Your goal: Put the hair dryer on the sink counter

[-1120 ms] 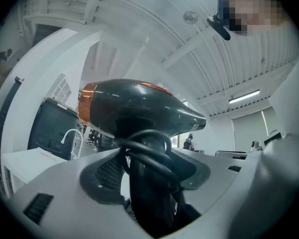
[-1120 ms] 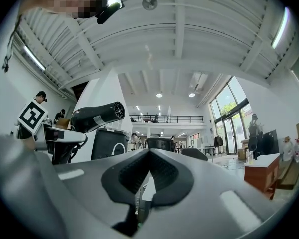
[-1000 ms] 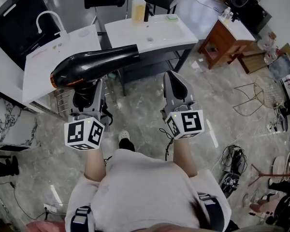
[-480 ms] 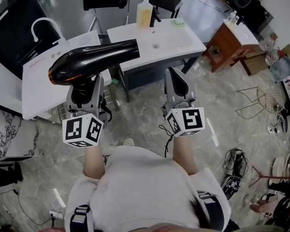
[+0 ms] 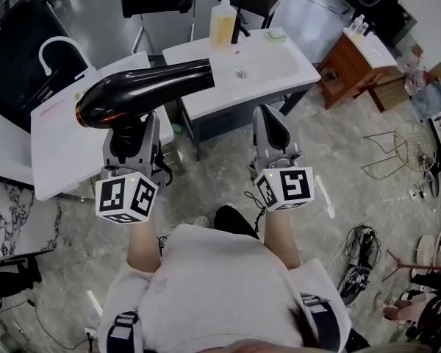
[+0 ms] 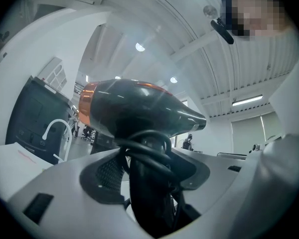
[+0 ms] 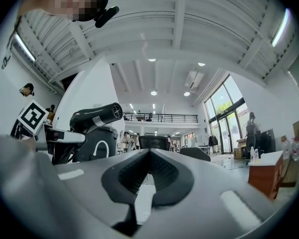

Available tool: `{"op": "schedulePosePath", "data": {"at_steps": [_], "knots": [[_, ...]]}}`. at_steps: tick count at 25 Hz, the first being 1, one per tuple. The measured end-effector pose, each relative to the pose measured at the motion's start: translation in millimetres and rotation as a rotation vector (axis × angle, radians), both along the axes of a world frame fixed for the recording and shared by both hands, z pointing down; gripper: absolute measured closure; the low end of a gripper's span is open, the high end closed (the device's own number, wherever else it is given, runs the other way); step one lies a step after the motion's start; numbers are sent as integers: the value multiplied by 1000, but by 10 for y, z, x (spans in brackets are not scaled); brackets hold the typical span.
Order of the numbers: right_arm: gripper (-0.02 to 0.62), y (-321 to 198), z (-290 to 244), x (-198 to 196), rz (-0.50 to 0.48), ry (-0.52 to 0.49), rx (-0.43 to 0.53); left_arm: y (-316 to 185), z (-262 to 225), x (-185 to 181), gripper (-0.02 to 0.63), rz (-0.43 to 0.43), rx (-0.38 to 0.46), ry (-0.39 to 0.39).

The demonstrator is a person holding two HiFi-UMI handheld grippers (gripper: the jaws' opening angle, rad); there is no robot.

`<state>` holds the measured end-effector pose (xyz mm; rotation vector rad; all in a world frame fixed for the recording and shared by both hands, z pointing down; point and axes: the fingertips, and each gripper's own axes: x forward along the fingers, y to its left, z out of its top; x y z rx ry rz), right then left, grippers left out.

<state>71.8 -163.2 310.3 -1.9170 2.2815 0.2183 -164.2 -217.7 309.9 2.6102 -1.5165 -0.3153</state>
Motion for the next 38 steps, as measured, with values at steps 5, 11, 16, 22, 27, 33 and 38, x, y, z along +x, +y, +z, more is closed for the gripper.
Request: {"op": "schedulePosePath", "data": {"at_steps": [5,11,16,22,27,33,38], "knots": [[584,-284,87,134,11,-12,-13,-266,94,124,334,10,-19,-6],[584,-825,39,240,-27,-18,5,-682,84,233,336,-16,-18,-13],[584,-1339,-20,403,-67,-18,15,-1115,47,400,336,-45,-21,-6],[584,-1887,-83,618,-108,-13,16,-1589,60,632,336,-71,-49,10],[584,-2257,-49,787,-141,-14,1,-1929,119,845,336,-87,-77,8],[584,-2663,50,931,-182,-21,-17,-2315,331,1090,336,-94,-138,-2],[584,-2951,160,1008,-217,-27,-40,-2591,612,1236,336,-112,-217,-20]]}}
